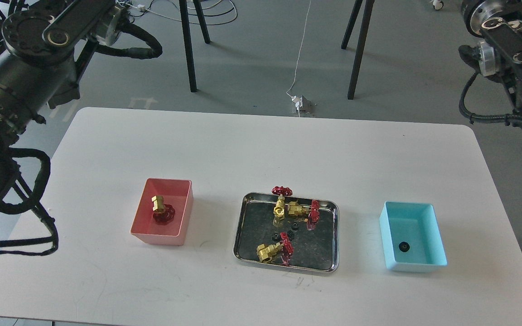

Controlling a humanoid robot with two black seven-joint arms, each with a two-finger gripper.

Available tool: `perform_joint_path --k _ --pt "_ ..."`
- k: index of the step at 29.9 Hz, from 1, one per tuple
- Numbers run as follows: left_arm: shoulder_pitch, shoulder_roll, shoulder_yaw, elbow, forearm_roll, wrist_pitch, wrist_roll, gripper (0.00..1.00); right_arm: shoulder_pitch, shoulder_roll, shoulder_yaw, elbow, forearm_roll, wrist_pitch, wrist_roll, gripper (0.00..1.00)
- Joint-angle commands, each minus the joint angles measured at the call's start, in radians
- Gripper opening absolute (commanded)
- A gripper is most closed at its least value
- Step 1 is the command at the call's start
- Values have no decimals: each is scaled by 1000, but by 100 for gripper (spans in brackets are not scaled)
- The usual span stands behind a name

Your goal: Place valve in pink box and gear in blue box

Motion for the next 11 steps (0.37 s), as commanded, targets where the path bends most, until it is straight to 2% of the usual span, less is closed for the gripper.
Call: perform_joint_path --k 1,6,11 --pt "10 9 7 15 -1 0 -2 99 24 23 6 -26 14 3 56 92" --pt "16 10 7 21 -9 -2 -5 99 22 33 202 -15 78 27 64 99" --pt "15 13 7 20 -9 -2 -5 99 27 93 144 -12 74 4 65 99"
